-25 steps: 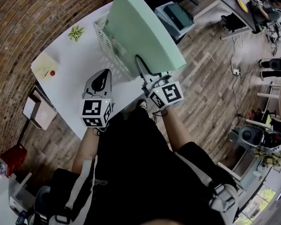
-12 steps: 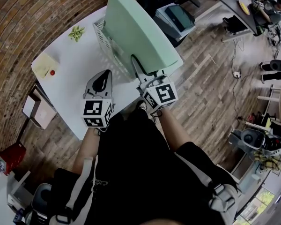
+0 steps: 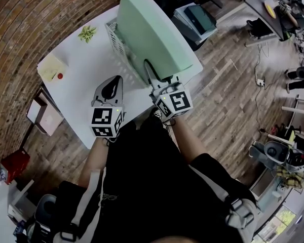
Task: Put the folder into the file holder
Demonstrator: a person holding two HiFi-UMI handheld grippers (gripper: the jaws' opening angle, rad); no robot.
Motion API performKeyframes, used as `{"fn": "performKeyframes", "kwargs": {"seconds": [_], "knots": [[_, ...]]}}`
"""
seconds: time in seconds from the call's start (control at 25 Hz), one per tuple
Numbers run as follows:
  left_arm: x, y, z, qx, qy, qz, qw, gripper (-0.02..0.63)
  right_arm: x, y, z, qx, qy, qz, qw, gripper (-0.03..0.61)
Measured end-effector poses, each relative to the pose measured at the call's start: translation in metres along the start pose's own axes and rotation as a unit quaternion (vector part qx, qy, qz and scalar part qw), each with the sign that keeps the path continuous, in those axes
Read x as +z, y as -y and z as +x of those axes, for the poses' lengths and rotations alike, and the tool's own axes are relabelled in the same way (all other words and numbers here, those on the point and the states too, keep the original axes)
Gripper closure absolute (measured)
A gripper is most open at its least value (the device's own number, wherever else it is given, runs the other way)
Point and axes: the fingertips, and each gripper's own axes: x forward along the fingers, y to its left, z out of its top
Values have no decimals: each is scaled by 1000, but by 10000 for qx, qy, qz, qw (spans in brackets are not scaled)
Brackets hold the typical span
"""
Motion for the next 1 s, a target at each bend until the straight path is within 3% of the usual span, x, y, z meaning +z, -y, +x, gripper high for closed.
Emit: {"fn": "performKeyframes", "kwargs": {"seconds": [1.0], "knots": [[-13, 0, 3, 18, -85, -123, 9999, 594, -36, -5, 1, 31, -579, -169, 9982, 411]]}}
